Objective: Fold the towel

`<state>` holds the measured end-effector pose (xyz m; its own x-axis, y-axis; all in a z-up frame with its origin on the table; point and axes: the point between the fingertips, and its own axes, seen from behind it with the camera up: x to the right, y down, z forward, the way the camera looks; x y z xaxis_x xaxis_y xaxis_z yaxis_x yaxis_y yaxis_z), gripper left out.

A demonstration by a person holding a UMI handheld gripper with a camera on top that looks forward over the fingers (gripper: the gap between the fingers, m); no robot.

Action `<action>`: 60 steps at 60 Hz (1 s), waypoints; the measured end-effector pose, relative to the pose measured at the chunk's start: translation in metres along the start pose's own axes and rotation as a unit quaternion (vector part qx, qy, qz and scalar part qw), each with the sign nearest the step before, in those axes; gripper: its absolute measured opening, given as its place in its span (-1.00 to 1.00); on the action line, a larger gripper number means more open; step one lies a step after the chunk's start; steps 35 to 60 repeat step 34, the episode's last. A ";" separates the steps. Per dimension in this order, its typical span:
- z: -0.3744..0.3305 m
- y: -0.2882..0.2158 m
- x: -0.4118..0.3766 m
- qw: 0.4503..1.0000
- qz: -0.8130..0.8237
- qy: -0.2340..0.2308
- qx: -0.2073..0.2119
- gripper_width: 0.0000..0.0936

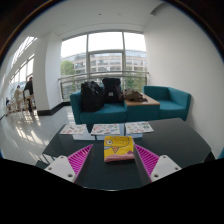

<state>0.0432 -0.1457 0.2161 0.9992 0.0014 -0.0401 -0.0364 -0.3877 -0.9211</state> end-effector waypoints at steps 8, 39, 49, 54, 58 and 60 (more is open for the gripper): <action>-0.036 0.004 -0.023 1.000 -0.003 -0.018 0.011 0.72; -0.079 0.003 -0.036 0.999 -0.015 -0.013 0.033 0.71; -0.079 0.003 -0.036 0.999 -0.015 -0.013 0.033 0.71; -0.079 0.003 -0.036 0.999 -0.015 -0.013 0.033 0.71; -0.079 0.003 -0.036 0.999 -0.015 -0.013 0.033 0.71; -0.079 0.003 -0.036 0.999 -0.015 -0.013 0.033 0.71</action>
